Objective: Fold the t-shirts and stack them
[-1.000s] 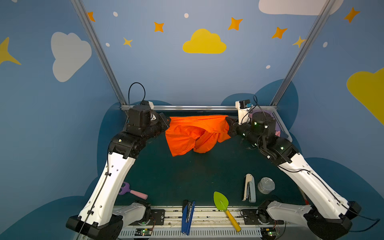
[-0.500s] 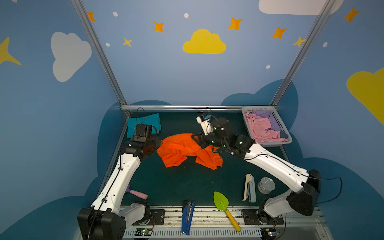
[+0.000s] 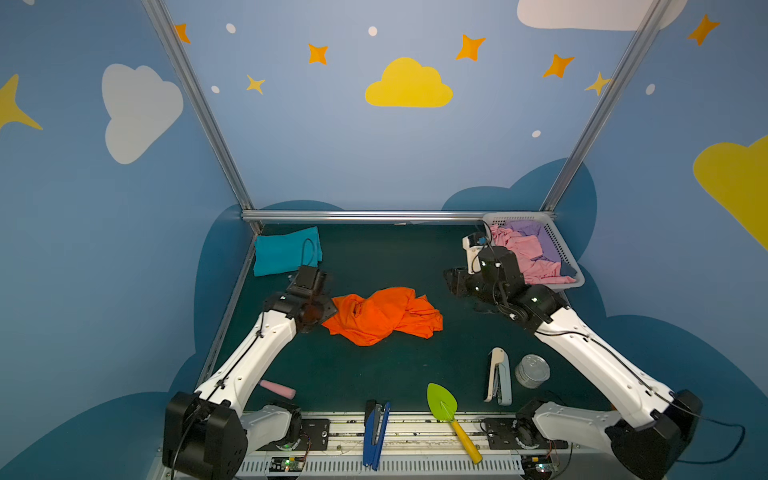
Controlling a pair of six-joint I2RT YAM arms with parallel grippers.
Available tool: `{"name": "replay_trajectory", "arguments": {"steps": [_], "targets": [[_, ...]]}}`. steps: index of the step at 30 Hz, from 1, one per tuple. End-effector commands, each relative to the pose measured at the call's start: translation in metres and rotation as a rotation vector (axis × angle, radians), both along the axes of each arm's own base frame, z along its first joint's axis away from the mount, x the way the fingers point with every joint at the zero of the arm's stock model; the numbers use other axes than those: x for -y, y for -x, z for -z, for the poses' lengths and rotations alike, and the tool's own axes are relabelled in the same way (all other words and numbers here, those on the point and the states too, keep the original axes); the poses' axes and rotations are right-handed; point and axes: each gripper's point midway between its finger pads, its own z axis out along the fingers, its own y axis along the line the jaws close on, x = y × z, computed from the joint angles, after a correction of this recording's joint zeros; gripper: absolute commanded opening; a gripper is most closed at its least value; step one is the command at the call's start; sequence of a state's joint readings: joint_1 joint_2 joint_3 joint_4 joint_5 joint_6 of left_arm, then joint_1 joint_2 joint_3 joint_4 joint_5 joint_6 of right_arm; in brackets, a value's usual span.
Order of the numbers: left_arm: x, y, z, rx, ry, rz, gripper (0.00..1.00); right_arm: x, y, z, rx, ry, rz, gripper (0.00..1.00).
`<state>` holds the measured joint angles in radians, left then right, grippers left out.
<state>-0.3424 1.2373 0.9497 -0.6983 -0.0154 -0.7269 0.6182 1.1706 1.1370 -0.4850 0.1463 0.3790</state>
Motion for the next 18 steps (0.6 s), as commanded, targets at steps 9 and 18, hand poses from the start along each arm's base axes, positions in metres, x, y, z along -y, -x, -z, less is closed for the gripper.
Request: {"name": "replay_trajectory", "arguments": {"steps": [9, 18], "targets": [[0.127, 0.005, 0.052, -0.063, -0.141, 0.378, 0.74, 0.02, 0.018, 0.11, -0.359, 0.08, 0.065, 0.54], [0.155, -0.007, 0.085, -0.126, -0.398, 0.477, 0.77, 0.015, 0.015, 0.122, -0.43, 0.108, 0.05, 0.53]]}}
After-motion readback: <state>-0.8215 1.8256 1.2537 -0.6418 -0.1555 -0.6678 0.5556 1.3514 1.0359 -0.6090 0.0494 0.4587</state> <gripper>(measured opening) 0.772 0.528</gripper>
